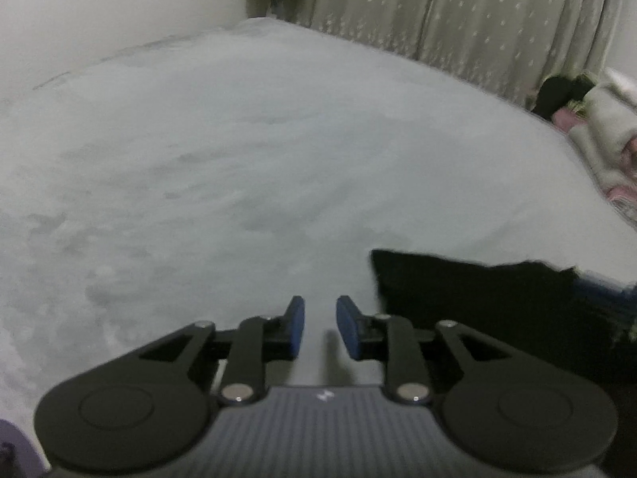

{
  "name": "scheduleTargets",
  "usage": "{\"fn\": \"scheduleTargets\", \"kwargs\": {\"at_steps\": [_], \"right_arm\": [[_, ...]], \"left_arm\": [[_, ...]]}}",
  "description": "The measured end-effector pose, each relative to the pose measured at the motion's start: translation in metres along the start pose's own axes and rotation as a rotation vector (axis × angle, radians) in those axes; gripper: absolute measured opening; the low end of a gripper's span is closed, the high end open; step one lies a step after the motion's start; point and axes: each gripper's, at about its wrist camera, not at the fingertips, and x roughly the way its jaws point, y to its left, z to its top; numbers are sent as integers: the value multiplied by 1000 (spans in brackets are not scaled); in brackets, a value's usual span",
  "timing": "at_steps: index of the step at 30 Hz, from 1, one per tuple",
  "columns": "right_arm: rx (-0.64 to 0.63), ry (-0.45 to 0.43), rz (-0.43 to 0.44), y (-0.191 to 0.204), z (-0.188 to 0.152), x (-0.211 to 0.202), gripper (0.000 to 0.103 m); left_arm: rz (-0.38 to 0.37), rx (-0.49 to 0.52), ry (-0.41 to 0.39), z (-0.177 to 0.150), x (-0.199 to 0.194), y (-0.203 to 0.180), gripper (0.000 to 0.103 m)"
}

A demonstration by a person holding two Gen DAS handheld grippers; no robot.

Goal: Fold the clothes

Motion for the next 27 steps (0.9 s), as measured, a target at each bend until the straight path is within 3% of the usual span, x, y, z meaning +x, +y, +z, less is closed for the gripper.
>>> {"fn": "scheduleTargets", "kwargs": {"at_steps": [2, 5, 10, 17, 19, 22, 27], "right_arm": [[-61, 5, 97, 21, -6, 7, 29], [-148, 38, 142, 45, -17, 21, 28], [-220, 133, 59, 60, -37, 56, 27], [-224, 117, 4, 66, -43, 64, 25], [-233, 115, -9, 70, -43, 66, 19], [-249, 114, -21, 72, -38, 69, 8], [-249, 108, -12, 75, -38, 69, 5]], "left_arm": [[-43, -27, 3, -1, 4, 5, 21], [-82, -53, 9, -2, 9, 11, 21], [-207, -172, -1, -5, 40, 31, 21], [-316, -367, -75, -5, 80, 48, 22], [-299, -355, -88, -5, 84, 45, 18], [-229, -306, -107, -4, 89, 35, 3], [-128, -257, -193, -3, 75, 28, 3]]}}
